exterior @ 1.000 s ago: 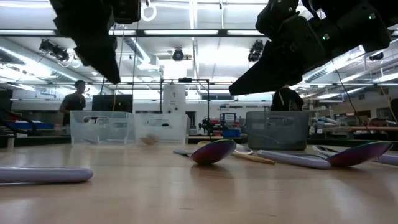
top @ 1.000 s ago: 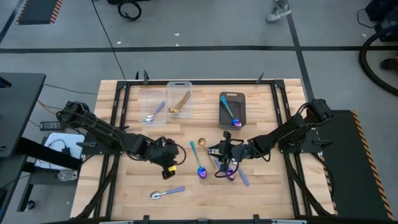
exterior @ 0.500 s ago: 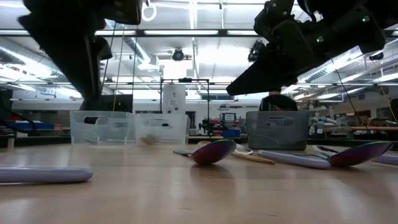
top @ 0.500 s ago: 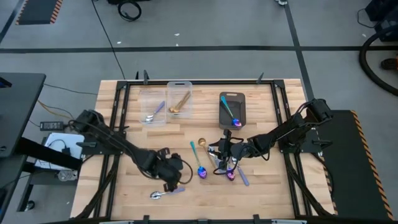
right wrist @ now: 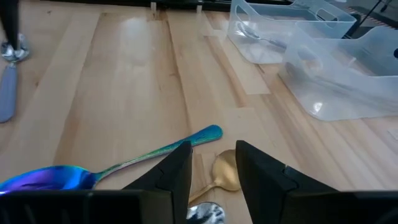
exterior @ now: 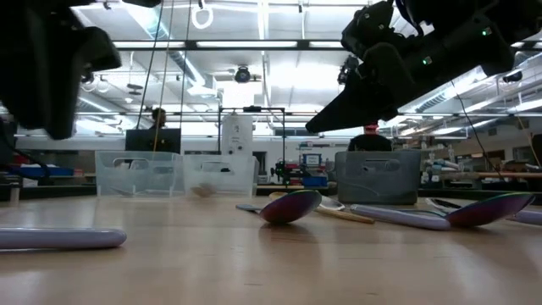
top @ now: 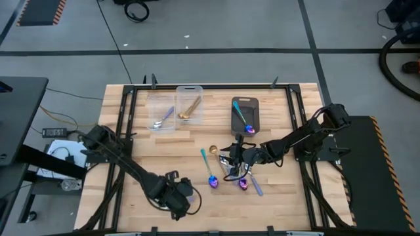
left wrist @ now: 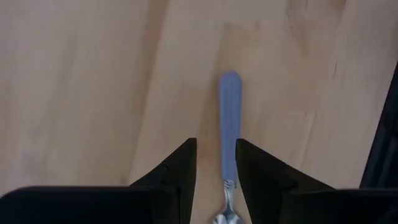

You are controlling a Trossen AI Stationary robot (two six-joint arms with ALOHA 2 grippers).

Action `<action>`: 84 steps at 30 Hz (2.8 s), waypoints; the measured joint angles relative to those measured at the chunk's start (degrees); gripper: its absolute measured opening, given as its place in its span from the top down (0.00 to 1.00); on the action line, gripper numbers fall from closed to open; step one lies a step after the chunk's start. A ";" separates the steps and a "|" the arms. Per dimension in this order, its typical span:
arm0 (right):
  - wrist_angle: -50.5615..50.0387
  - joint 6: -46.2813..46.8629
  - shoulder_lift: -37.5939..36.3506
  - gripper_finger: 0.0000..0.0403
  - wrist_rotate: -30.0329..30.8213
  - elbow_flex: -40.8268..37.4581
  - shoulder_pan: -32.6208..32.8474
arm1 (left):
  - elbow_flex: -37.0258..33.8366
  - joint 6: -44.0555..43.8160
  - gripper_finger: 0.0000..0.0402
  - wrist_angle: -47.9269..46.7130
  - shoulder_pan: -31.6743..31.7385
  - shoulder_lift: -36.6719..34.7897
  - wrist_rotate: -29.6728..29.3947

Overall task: Sort silverware by color (type)
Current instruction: Put the purple spoon into the left transparent bin

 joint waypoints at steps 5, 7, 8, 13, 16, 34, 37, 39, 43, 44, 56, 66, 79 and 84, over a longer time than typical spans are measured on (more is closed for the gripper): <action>0.01 -0.14 0.00 0.67 -1.46 0.00 -0.43 | 2.17 -2.92 0.70 -2.85 -1.49 2.53 1.59; 0.00 -0.14 0.00 0.67 -1.59 0.00 -0.43 | 3.78 -3.21 0.70 -4.61 -1.95 3.69 1.98; 0.06 -0.14 0.00 0.67 -1.58 0.00 -0.43 | 4.85 -3.36 0.70 -5.69 -2.11 4.33 2.29; 0.32 -0.33 0.00 0.67 -1.60 -0.02 -0.43 | 8.36 -5.66 0.70 -10.29 -2.45 6.56 3.67; 0.34 -0.61 0.00 0.67 -1.58 -0.02 -0.43 | 8.51 -5.72 0.70 -10.28 -2.49 6.93 4.57; 0.88 -0.82 0.00 0.67 -2.96 -0.02 -0.58 | 6.81 -5.24 0.57 -7.22 -2.34 10.23 9.29; 1.31 -0.82 0.00 0.67 -3.08 -0.02 -0.56 | 5.33 -5.56 0.58 -6.20 -2.18 10.60 11.03; 1.31 -0.82 0.00 0.67 -3.08 -0.02 -0.58 | 4.96 -5.65 0.59 -5.69 -1.97 10.77 11.56; 1.54 -0.82 0.00 0.67 -3.11 -0.02 -0.57 | 3.67 -5.66 0.59 -4.49 -1.93 10.72 11.55; 1.63 -0.82 0.00 0.67 -3.11 -0.02 -0.56 | 3.32 -5.66 0.59 -4.29 -1.93 10.60 11.55; 1.66 -0.49 0.00 0.67 -3.13 -0.02 -0.57 | 2.69 -2.34 0.63 -4.35 -1.58 12.64 10.89; 1.25 0.76 0.00 0.67 -3.45 -0.02 -0.52 | 2.69 0.54 0.91 -7.38 0.65 12.79 9.87; 0.06 2.46 0.00 0.67 -3.45 -0.02 0.78 | 6.67 3.55 0.92 -18.62 4.20 12.83 6.10; -1.97 2.66 -0.02 0.67 -1.84 -0.02 1.28 | 6.86 5.52 1.00 -21.75 5.82 8.83 1.54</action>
